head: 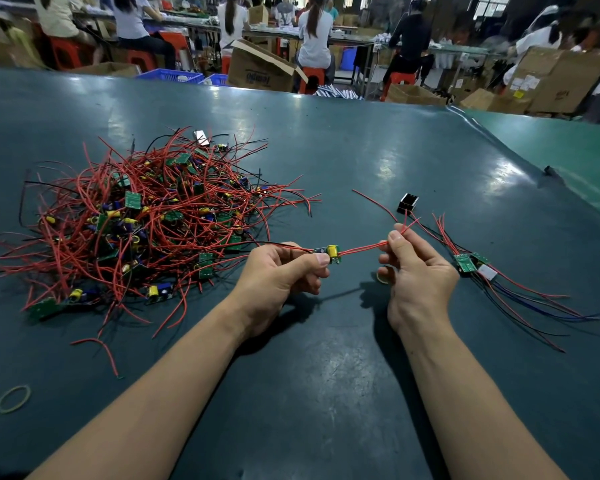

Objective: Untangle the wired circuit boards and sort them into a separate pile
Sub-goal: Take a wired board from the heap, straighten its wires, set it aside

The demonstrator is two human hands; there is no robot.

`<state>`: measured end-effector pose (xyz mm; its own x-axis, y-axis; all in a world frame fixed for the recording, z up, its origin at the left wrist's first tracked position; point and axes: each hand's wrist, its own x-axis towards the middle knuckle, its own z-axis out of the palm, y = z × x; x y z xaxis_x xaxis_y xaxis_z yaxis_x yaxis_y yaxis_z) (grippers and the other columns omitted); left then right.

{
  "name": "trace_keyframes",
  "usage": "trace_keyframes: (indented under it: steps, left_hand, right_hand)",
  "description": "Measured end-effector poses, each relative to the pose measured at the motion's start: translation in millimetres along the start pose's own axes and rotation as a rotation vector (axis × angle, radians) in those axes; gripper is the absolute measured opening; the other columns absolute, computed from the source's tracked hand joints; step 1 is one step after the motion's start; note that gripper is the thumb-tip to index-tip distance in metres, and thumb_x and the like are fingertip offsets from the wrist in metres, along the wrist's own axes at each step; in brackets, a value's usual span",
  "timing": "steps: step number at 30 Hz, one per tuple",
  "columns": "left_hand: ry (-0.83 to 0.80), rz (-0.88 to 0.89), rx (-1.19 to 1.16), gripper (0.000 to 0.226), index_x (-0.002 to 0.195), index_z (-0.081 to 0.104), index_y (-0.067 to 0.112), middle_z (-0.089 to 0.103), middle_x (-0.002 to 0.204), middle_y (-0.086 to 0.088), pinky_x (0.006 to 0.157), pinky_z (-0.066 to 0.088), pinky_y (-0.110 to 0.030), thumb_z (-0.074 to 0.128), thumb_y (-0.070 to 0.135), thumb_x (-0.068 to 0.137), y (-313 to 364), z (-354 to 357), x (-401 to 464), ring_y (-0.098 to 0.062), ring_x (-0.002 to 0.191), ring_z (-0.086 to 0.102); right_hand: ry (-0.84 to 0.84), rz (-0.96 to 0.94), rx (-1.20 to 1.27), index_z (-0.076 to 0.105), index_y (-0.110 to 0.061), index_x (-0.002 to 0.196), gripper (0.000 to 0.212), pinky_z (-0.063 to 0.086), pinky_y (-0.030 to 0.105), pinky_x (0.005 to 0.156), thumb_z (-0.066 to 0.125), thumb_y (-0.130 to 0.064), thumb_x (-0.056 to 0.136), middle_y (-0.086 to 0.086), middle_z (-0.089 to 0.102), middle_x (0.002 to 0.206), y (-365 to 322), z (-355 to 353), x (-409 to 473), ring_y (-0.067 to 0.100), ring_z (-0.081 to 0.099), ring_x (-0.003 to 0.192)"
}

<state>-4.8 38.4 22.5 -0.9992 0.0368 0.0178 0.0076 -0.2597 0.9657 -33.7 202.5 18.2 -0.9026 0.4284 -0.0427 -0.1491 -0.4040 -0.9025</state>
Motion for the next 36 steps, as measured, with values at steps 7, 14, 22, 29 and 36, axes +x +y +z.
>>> trace_keyframes:
  steps: [7, 14, 22, 29, 36]
  left_hand:
    - [-0.037, -0.031, -0.001, 0.009, 0.070, 0.067, 0.002, 0.066, 0.065, -0.009, 0.055, 0.050, -0.022, 0.068, 0.003, 0.080, 0.6, -1.0, 0.7, -0.013, 0.049, 0.055]
    - [-0.055, -0.039, 0.020, 0.020, 0.060, 0.072, 0.010, 0.067, 0.065, -0.008, 0.054, 0.050, -0.020, 0.070, 0.003, 0.079, -0.2, -0.3, 0.2, -0.012, 0.050, 0.056]
    - [-0.047, -0.043, 0.006, 0.020, 0.060, 0.072, 0.010, 0.068, 0.064, -0.008, 0.053, 0.050, -0.021, 0.069, 0.003, 0.078, 1.1, -0.4, -0.3, -0.012, 0.049, 0.056]
    - [-0.057, -0.038, 0.042, 0.022, 0.061, 0.072, 0.009, 0.068, 0.064, -0.009, 0.052, 0.049, -0.019, 0.069, 0.001, 0.081, -0.3, -0.6, -0.4, -0.013, 0.049, 0.057]
    - [-0.059, -0.027, 0.039, 0.025, 0.059, 0.073, 0.011, 0.067, 0.063, -0.008, 0.053, 0.049, -0.020, 0.069, 0.001, 0.081, -1.7, -1.9, 0.7, -0.013, 0.051, 0.057]
  right_hand:
    - [-0.046, 0.018, 0.098, 0.058, -0.012, 0.089, 0.011, 0.039, 0.019, 0.040, 0.064, -0.002, 0.092, 0.003, 0.066, 0.061, -2.7, 0.4, 2.6, 0.008, 0.051, 0.044]
    - [0.041, -0.135, -0.011, 0.053, -0.018, 0.083, 0.021, 0.040, 0.020, 0.038, 0.064, -0.001, 0.090, 0.008, 0.063, 0.059, -0.1, -2.8, 3.1, 0.012, 0.049, 0.040]
    - [0.052, -0.200, -0.067, 0.050, -0.016, 0.085, 0.018, 0.043, 0.023, 0.036, 0.063, -0.008, 0.093, 0.006, 0.070, 0.068, -0.9, -5.2, 5.7, 0.016, 0.058, 0.043]
    - [0.105, -0.274, -0.171, 0.048, -0.017, 0.077, 0.025, 0.045, 0.025, 0.036, 0.061, -0.002, 0.092, 0.003, 0.064, 0.057, -0.9, -9.7, 6.6, 0.014, 0.053, 0.037]
    - [0.094, -0.269, -0.165, 0.053, -0.018, 0.085, 0.015, 0.047, 0.027, 0.036, 0.059, -0.008, 0.094, 0.006, 0.068, 0.060, -3.2, -10.7, 6.9, 0.016, 0.054, 0.036]
